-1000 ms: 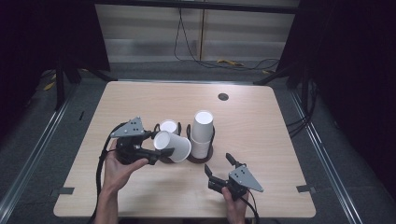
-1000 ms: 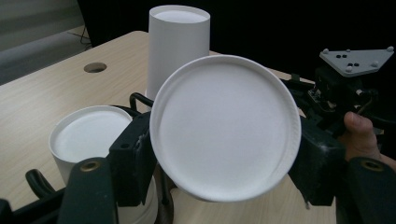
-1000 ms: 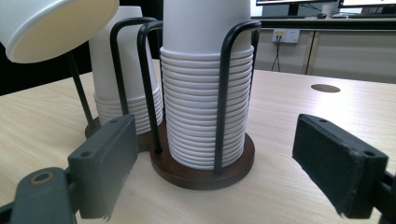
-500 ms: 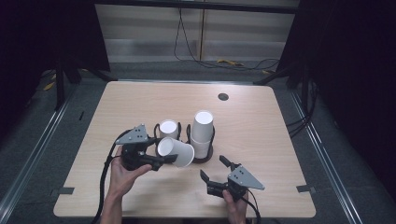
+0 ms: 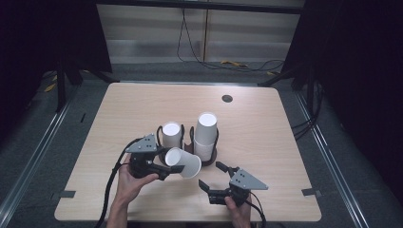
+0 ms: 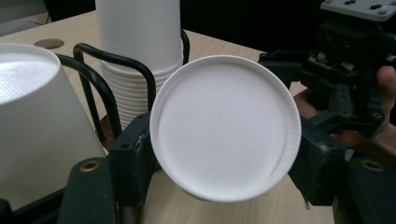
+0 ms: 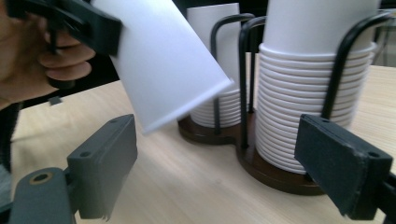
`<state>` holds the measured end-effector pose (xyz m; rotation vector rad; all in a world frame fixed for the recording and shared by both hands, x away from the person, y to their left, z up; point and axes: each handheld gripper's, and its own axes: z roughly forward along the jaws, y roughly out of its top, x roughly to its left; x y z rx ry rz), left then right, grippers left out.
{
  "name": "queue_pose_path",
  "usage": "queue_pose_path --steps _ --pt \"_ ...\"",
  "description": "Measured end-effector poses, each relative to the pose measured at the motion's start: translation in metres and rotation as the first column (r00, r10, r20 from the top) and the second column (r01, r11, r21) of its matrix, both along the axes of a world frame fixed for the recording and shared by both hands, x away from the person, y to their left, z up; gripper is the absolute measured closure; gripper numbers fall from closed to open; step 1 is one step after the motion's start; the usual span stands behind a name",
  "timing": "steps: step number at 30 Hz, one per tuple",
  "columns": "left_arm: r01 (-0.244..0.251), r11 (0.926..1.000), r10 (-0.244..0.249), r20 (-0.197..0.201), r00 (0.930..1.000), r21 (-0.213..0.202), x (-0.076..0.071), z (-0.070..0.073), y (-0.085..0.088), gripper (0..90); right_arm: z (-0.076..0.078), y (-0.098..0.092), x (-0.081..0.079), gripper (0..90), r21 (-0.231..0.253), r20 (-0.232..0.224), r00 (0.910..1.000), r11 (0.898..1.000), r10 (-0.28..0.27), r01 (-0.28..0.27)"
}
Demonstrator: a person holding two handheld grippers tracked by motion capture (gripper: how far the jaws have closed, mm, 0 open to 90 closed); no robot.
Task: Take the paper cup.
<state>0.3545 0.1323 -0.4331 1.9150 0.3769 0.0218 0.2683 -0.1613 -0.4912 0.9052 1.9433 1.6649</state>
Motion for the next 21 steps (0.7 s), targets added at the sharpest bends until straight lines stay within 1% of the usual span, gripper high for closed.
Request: queue_pose_path --steps 1,2,3,6,7,10,12,14,16,17,19,21 --pt "0.01 0.9999 -0.01 -0.004 0.9999 -0.005 0.0 -0.001 0.0 32.5 0.0 0.0 0.0 12.9 0.005 -0.004 0.9999 1.0 0.016 -0.016" --pt "0.015 0.9998 -0.015 -0.008 0.9999 -0.014 0.0 -0.003 -0.001 32.5 0.001 0.0 0.0 12.9 0.004 -0.005 0.9998 1.0 0.02 -0.02" --pt "0.018 0.9998 -0.018 -0.008 0.9998 -0.01 0.0 -0.004 0.0 32.5 0.001 0.001 0.001 12.9 -0.001 -0.006 0.9995 0.999 0.032 -0.032" --pt "0.033 0.9993 -0.034 -0.022 0.9992 -0.016 0.0 -0.01 -0.001 32.5 0.001 0.001 0.001 12.9 -0.006 -0.016 0.9983 0.998 0.056 -0.056" --pt "0.04 0.9989 -0.041 -0.032 0.9986 -0.025 0.0 -0.013 -0.001 32.5 0.001 0.001 0.002 13.0 -0.007 -0.021 0.9973 0.997 0.07 -0.07" --pt "0.063 0.9978 -0.064 -0.04 0.9971 -0.02 -0.001 -0.016 -0.003 32.5 0.0 0.003 0.003 13.0 -0.009 -0.025 0.9945 0.995 0.101 -0.101" --pt "0.076 0.9969 -0.077 -0.039 0.9963 -0.018 -0.002 -0.017 -0.004 32.5 0.0 0.004 0.004 13.0 -0.013 -0.026 0.9922 0.992 0.122 -0.123" --pt "0.094 0.9952 -0.095 -0.042 0.9945 -0.026 -0.003 -0.017 -0.005 32.5 0.0 0.005 0.005 13.0 -0.017 -0.027 0.9893 0.989 0.143 -0.144" --pt "0.095 0.9954 -0.095 -0.035 0.9948 -0.016 -0.004 -0.017 -0.006 32.7 0.0 0.005 0.006 13.0 -0.025 -0.028 0.9863 0.986 0.163 -0.163" --pt "0.091 0.9959 -0.091 -0.028 0.9955 0.004 -0.004 -0.017 -0.006 32.7 0.0 0.006 0.006 13.0 -0.028 -0.032 0.9851 0.985 0.169 -0.17" --pt "0.1 0.995 -0.1 -0.028 0.9946 0.007 -0.005 -0.018 -0.008 32.8 0.0 0.007 0.008 13.2 -0.04 -0.043 0.9835 0.983 0.175 -0.177" --pt "0.108 0.9941 -0.107 -0.036 0.9936 0.009 -0.006 -0.019 -0.01 32.8 -0.001 0.007 0.01 13.3 -0.048 -0.047 0.9842 0.984 0.171 -0.173"
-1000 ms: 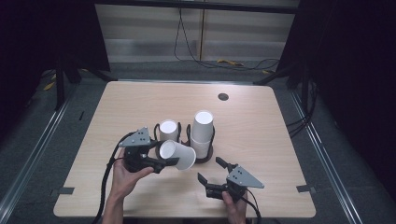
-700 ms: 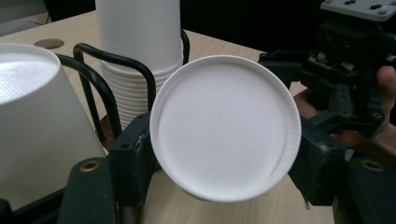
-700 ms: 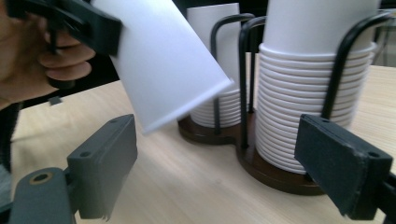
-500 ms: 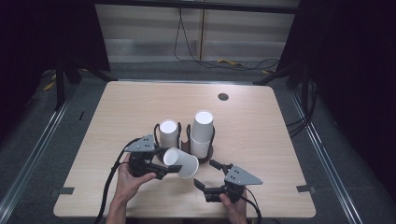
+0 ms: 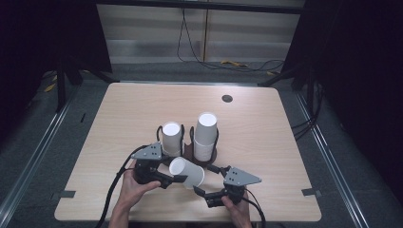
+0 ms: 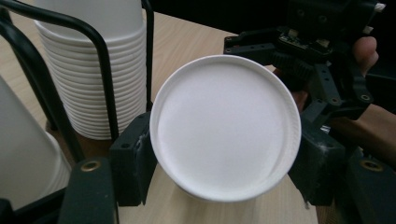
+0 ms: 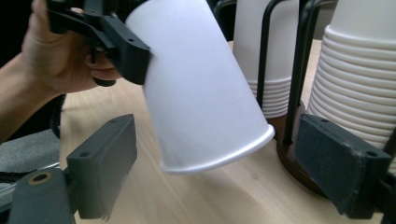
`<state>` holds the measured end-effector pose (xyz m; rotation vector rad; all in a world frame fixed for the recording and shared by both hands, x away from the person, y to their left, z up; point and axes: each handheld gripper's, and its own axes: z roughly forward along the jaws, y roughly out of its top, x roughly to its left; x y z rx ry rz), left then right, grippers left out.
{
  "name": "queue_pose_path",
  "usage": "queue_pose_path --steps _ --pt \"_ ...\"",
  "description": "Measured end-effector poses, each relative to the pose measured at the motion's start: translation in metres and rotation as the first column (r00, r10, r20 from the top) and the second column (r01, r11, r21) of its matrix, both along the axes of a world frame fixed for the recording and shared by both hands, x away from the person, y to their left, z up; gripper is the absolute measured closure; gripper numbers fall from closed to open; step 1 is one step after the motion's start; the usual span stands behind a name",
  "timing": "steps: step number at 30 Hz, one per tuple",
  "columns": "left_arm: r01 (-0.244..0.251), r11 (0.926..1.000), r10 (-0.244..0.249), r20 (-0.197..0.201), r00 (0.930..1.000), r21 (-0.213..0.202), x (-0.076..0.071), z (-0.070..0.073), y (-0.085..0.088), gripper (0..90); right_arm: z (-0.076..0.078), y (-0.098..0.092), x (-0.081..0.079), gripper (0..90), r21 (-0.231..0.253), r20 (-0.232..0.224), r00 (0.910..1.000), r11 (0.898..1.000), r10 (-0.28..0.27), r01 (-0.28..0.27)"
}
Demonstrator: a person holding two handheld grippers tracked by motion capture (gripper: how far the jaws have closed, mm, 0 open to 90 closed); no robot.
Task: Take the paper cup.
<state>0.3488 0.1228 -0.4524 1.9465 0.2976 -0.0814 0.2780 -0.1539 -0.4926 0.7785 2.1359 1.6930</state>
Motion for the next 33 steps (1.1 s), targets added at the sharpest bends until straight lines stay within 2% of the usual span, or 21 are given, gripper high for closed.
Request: queue_pose_path --steps 7,13,21,27,29,33 --pt "0.022 0.9998 -0.022 -0.015 0.9997 0.002 -0.001 -0.002 -0.005 32.8 -0.003 0.004 0.004 13.4 -0.043 -0.014 0.9994 0.999 0.032 -0.033" --pt "0.042 0.9991 -0.042 -0.023 0.9988 0.0 -0.003 -0.001 -0.01 32.8 -0.005 0.007 0.008 13.0 -0.054 -0.027 0.9984 0.997 0.049 -0.05" --pt "0.063 0.998 -0.062 -0.036 0.9974 0.007 -0.004 -0.001 -0.017 32.9 -0.005 0.012 0.009 14.4 -0.058 -0.016 0.9969 0.995 0.078 -0.078" --pt "0.079 0.9968 -0.08 -0.038 0.9961 -0.013 -0.004 0.001 -0.019 33.1 -0.006 0.015 0.008 16.7 -0.07 -0.012 0.995 0.993 0.099 -0.1" --pt "0.076 0.9967 -0.078 -0.046 0.9959 -0.028 -0.002 0.001 -0.019 33.1 -0.006 0.016 0.008 16.3 -0.075 -0.001 0.9962 0.993 0.087 -0.087" --pt "0.073 0.9968 -0.075 -0.061 0.9954 -0.032 -0.001 -0.001 -0.019 33.1 -0.007 0.017 0.008 20.8 -0.082 -0.006 0.9966 0.993 0.082 -0.082"
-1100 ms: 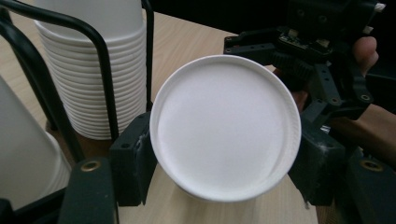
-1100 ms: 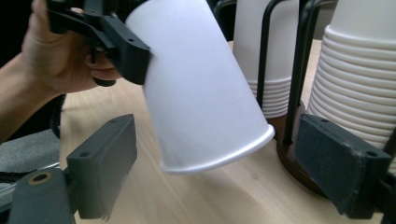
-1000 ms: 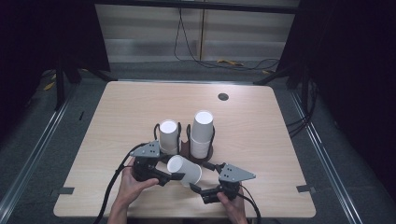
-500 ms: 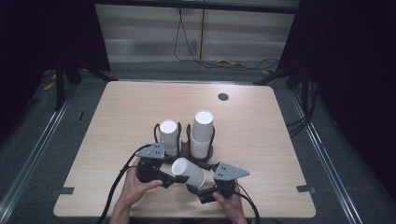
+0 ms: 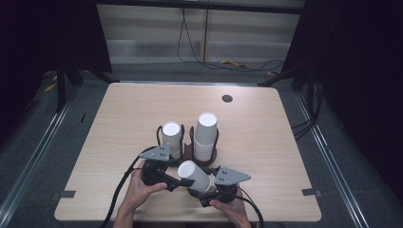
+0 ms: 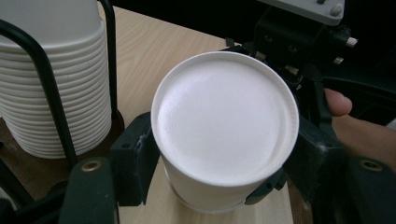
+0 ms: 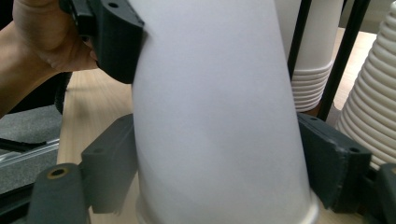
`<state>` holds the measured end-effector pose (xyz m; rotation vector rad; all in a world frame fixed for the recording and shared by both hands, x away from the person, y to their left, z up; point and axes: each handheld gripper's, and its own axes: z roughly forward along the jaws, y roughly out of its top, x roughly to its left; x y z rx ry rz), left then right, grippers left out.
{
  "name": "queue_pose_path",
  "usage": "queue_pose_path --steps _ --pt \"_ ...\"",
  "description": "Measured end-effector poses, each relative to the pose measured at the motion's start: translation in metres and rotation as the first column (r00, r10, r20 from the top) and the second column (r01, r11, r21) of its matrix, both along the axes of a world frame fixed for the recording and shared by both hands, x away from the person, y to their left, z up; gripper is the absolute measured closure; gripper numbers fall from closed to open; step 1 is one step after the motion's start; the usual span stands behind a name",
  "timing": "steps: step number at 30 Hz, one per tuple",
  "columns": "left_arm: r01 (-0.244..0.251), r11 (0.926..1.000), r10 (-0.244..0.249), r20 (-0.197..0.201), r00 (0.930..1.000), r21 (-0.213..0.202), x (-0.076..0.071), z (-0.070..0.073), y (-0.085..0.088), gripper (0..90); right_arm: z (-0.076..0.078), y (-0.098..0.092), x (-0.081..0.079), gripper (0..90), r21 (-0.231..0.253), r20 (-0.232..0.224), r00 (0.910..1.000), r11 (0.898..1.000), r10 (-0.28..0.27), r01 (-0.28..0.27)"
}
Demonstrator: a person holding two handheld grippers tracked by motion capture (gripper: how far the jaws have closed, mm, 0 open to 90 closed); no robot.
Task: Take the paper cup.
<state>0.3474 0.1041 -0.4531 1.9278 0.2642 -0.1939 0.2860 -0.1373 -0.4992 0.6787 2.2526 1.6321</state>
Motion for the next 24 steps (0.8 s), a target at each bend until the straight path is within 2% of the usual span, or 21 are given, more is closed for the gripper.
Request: queue_pose_path --steps 10,13,17,22,24 --pt "-0.001 1.0 0.001 0.0 1.0 -0.009 0.0016 -0.0013 0.0033 31.5 0.0018 -0.0001 -0.0005 25.5 -0.014 0.004 0.9999 1.0 0.011 -0.011" --pt "0.003 1.0 -0.003 0.018 0.9998 0.004 0.0003 -0.0016 0.0026 30.8 0.0021 -0.0004 -0.0005 25.6 -0.018 -0.001 0.9999 1.0 0.015 -0.015" --pt "-0.016 0.9998 0.016 0.02 0.9997 0.01 0.0002 -0.0028 0.0021 23.3 0.0029 -0.0011 -0.0005 25.9 -0.009 -0.004 0.9998 1.0 0.021 -0.021" --pt "-0.045 0.9988 0.045 0.022 0.9987 -0.02 0.0008 -0.0031 0.0068 19.1 0.0033 -0.0021 -0.0004 26.0 -0.021 -0.019 0.9997 1.0 0.018 -0.019" --pt "-0.058 0.9972 0.059 0.02 0.998 -0.046 0.0005 -0.0025 0.0095 17.6 0.0037 -0.0029 0.0004 26.0 -0.024 -0.019 0.9997 1.0 0.014 -0.014"
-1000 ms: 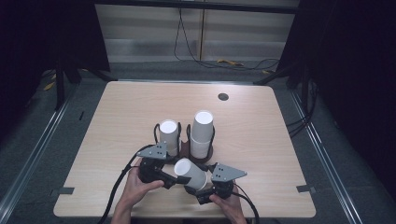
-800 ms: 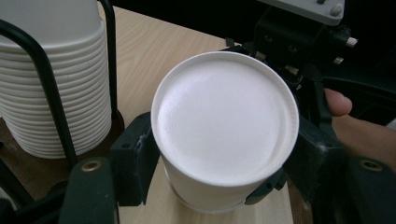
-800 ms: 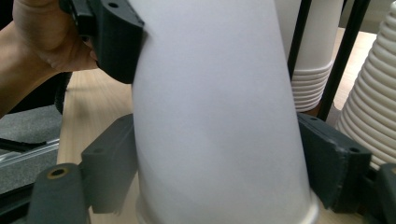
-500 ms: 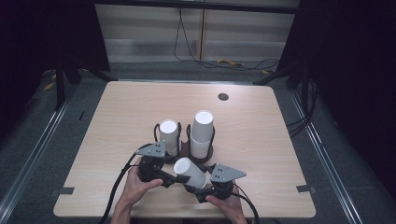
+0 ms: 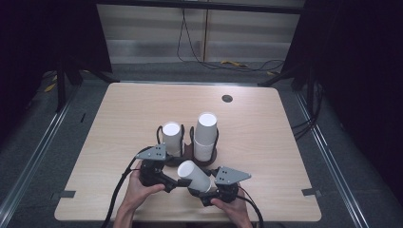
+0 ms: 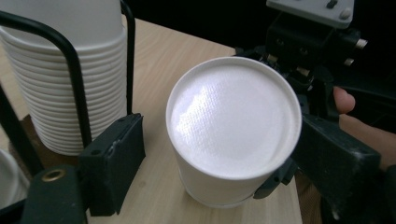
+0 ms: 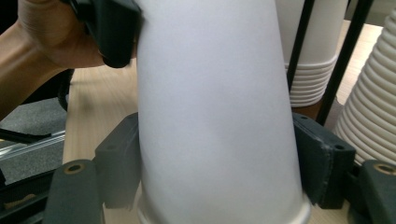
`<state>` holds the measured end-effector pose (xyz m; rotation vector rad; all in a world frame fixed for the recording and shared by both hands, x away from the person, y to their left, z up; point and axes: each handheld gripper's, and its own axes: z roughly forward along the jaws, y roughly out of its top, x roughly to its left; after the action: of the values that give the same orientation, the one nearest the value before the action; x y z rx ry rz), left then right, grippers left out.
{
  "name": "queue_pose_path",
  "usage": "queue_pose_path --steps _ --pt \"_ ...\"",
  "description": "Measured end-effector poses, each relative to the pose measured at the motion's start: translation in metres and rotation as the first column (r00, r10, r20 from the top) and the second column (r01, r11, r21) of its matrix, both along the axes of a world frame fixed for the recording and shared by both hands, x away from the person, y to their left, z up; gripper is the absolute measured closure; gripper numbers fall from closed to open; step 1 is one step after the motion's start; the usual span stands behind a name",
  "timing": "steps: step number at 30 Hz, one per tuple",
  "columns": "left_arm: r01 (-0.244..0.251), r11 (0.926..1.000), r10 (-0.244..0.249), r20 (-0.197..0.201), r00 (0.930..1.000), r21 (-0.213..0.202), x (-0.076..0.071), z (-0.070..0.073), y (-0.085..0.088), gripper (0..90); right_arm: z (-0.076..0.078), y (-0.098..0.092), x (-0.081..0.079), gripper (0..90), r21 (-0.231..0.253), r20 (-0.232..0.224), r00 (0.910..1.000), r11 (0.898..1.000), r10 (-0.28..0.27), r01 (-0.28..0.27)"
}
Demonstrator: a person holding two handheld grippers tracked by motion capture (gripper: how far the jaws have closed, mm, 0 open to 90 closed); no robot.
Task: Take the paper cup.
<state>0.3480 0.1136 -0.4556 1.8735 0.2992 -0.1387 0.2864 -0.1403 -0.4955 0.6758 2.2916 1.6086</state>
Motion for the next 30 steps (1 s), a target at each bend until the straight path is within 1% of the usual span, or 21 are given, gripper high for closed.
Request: queue_pose_path --steps 2,3,5,6,9,10,11,12,13,16,17,18,20,25,27,30 --pt "-0.017 0.9998 0.017 0.012 0.9998 -0.007 -0.001 0.001 0.003 17.4 0.001 -0.001 0.0 26.1 -0.004 -0.007 1.0 1.0 -0.003 0.003" --pt "-0.021 0.9996 0.021 0.012 0.9997 -0.018 -0.001 0.001 0.003 17.3 0.001 -0.002 0.001 26.1 -0.007 -0.006 1.0 1.0 -0.008 0.008" --pt "-0.032 0.9994 0.033 0.02 0.9993 -0.01 -0.001 0.0 0.005 17.3 0.002 -0.004 0.002 26.2 -0.011 -0.006 0.9999 1.0 -0.01 0.01" --pt "-0.023 0.9997 0.023 0.017 0.9996 -0.007 -0.001 0.0 0.006 17.1 0.003 -0.005 0.002 26.2 -0.013 -0.008 0.9999 1.0 -0.01 0.01" --pt "-0.022 0.9996 0.022 0.006 0.9997 -0.015 -0.001 -0.001 0.005 17.1 0.006 -0.006 0.004 26.2 -0.026 -0.016 0.9998 1.0 -0.015 0.015" --pt "-0.028 0.9996 0.028 0.007 0.9996 -0.012 -0.001 -0.001 0.006 17.0 0.007 -0.006 0.005 26.2 -0.028 -0.014 0.9998 1.0 -0.011 0.011" --pt "-0.022 0.9997 0.022 0.009 0.9997 -0.01 -0.001 -0.001 0.006 16.4 0.008 -0.006 0.005 26.2 -0.028 -0.016 0.9998 1.0 -0.011 0.011" --pt "-0.031 0.9995 0.031 0.01 0.9995 -0.003 -0.001 -0.001 0.007 16.4 0.009 -0.006 0.007 26.2 -0.03 -0.009 0.9999 1.0 -0.009 0.008" --pt "-0.033 0.9994 0.033 -0.001 0.9995 -0.013 0.0 -0.001 0.008 16.3 0.01 -0.005 0.007 26.3 -0.039 -0.015 0.9997 0.999 -0.018 0.018" --pt "-0.042 0.9991 0.042 0.001 0.9991 -0.007 0.0 0.0 0.012 15.9 0.01 -0.005 0.008 26.2 -0.043 -0.021 0.9997 0.999 -0.011 0.01" --pt "-0.044 0.999 0.044 0.003 0.999 -0.011 0.0 0.0 0.013 15.9 0.01 -0.005 0.008 26.2 -0.05 -0.024 0.9997 0.999 -0.012 0.011" --pt "-0.052 0.9986 0.052 0.007 0.9986 -0.003 0.0 0.001 0.014 15.9 0.01 -0.006 0.008 26.2 -0.055 -0.023 0.9997 0.998 -0.009 0.007" --pt "-0.057 0.9983 0.057 0.013 0.9983 -0.009 -0.001 0.002 0.016 16.0 0.009 -0.005 0.009 26.2 -0.064 -0.038 0.9993 0.998 -0.006 0.004" --pt "-0.061 0.9981 0.06 0.026 0.9978 0.011 -0.002 0.003 0.017 16.4 0.01 -0.007 0.009 26.2 -0.101 -0.054 0.9985 0.995 -0.006 0.001" --pt "-0.069 0.9975 0.069 0.033 0.9971 0.012 -0.002 0.004 0.017 16.6 0.011 -0.008 0.009 26.2 -0.121 -0.06 0.9982 0.993 -0.007 -0.001" --pt "-0.081 0.9964 0.079 0.043 0.9959 0.028 -0.001 0.004 0.018 17.3 0.014 -0.009 0.01 26.2 -0.155 -0.073 0.9974 0.988 -0.002 -0.009"
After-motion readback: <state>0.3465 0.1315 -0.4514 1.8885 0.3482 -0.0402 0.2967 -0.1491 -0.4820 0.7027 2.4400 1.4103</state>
